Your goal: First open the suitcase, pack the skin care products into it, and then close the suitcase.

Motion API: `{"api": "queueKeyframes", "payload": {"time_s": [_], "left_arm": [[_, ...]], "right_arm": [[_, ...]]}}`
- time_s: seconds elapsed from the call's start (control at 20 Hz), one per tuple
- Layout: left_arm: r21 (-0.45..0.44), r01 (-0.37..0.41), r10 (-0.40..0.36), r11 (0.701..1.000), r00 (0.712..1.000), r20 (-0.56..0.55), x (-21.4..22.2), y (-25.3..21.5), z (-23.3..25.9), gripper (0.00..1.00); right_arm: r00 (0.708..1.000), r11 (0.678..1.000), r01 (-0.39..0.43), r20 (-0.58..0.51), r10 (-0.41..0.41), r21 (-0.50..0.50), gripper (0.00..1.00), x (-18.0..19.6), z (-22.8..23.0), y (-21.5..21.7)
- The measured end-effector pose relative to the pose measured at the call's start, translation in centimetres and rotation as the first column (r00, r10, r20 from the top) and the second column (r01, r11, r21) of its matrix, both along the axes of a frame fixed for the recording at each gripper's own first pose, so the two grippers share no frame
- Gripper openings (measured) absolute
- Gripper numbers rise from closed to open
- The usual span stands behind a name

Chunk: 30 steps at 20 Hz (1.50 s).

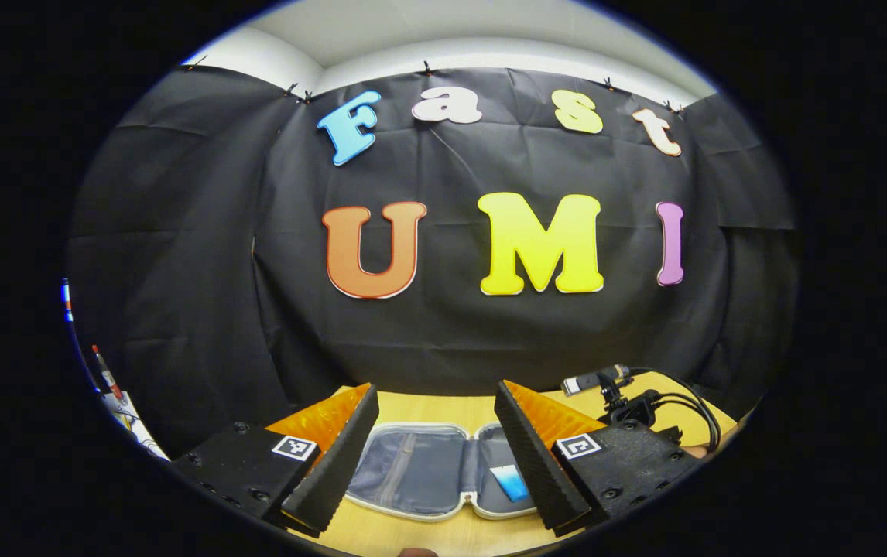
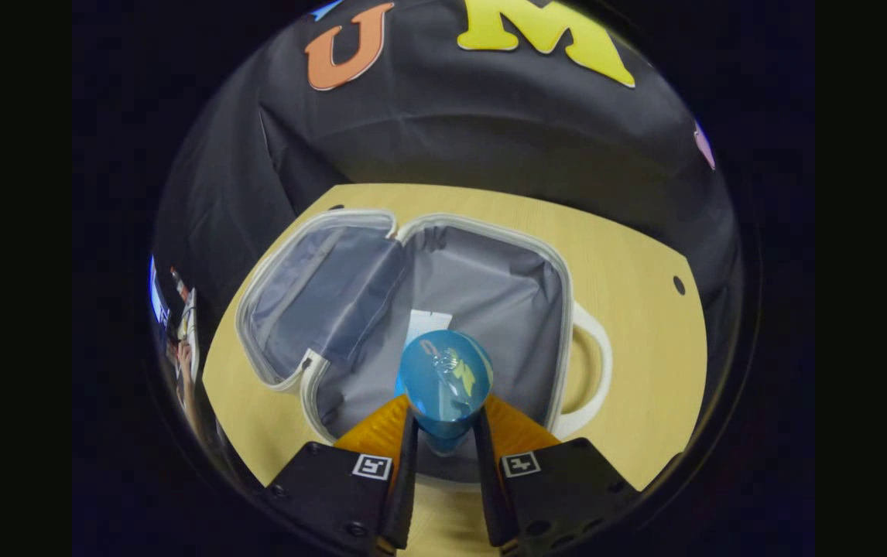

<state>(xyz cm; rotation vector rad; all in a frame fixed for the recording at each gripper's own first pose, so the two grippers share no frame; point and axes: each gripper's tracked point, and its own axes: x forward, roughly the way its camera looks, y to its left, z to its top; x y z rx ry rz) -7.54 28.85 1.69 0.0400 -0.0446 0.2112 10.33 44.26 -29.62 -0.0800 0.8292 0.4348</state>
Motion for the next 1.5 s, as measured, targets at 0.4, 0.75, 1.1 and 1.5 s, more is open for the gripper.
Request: {"api": "queueKeyframes", "payload": {"time_s": [0.4,0.75,1.1,1.5], "left_arm": [[-0.017,-0.073,0.073,0.997,0.997,-0.011,0.2,3.1,-0.6,0.96],[-0.049,-0.113,0.111,0.992,0.993,-0.041,0.8,5.1,-1.9,0.96],[-0.138,-0.159,0.146,0.977,0.984,-0.101,0.9,7.5,-6.0,0.96],[-0.278,-0.218,0.171,0.935,0.968,-0.182,2.6,14.5,-11.9,0.97]], "right_arm": [[0.98,0.983,0.18,-0.095,-0.177,0.024,0.34,4.1,-1.6,-0.3],[0.96,0.97,0.242,-0.149,-0.237,0.017,0.34,6.1,-3.7,0.5],[0.951,0.957,0.279,-0.159,-0.264,0.078,0.41,6.8,-3.3,0.9],[0.987,0.971,0.14,0.057,-0.154,0.192,0.75,4.3,7.3,-1.3]]}}
